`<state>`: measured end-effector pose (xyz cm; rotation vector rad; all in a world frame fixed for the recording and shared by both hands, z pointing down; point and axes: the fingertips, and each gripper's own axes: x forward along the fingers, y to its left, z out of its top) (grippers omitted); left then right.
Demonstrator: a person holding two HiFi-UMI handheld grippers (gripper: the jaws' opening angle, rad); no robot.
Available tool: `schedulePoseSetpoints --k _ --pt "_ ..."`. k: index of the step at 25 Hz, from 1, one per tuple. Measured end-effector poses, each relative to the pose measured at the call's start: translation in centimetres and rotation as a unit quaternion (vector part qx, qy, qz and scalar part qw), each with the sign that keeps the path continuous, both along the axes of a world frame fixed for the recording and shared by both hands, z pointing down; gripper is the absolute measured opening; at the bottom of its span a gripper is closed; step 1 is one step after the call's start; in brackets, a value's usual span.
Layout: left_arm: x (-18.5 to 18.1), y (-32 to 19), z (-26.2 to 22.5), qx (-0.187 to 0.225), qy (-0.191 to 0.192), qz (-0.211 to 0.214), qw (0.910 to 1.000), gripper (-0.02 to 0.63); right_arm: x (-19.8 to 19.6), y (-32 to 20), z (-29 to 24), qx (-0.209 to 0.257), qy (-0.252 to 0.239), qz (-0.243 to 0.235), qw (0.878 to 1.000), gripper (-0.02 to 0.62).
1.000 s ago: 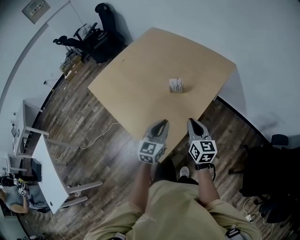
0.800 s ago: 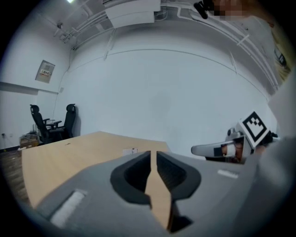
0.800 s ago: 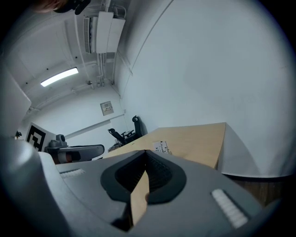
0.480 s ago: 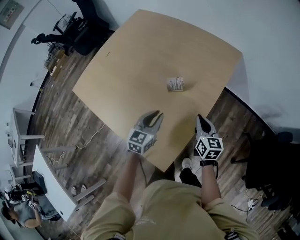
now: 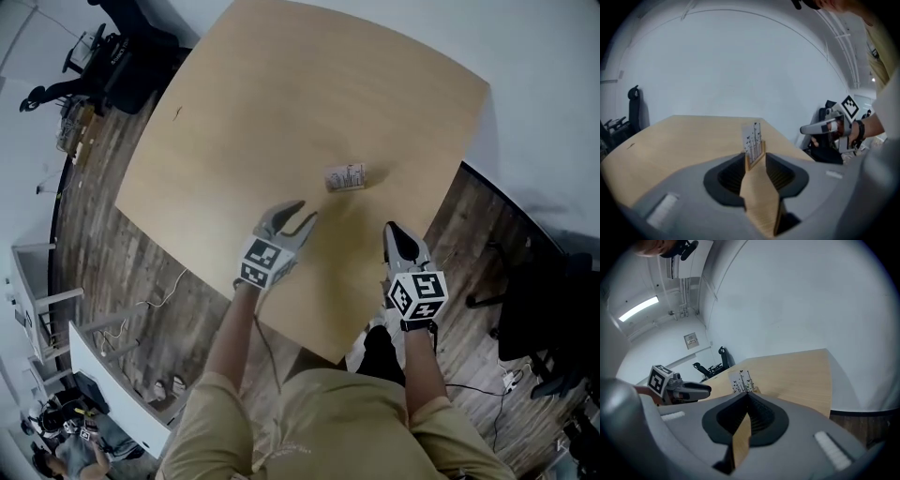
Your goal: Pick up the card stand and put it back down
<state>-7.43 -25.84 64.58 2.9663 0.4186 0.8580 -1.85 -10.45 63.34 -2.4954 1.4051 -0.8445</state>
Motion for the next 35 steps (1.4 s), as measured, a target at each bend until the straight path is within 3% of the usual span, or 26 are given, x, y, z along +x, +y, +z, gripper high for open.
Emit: schedulePoseSetpoints --k 5,16,29,35 --pt "3.3 -1.0 4.7 0.016 -0.033 0.066 0.9971 0.218 1.4 -2.0 1.7 -0.006 -0.002 -0.007 1.0 0.005" --pt "9.1 1.0 8.0 0.02 -0.033 0.178 0.9833 0.267 2.8 -3.7 3.7 0.0 -0.024 -0.012 1.0 0.005" --pt "12.2 3.6 9.0 0.033 -0.02 0.237 0.9709 0.212 3.6 -4.7 4.5 -0.008 -0.011 -0.017 1.0 0.005" --pt "12.4 4.5 9.4 0.039 -0.02 0.245 0.9685 0.139 3.6 -3.1 4.9 -0.013 -0.01 -0.006 1.0 0.005"
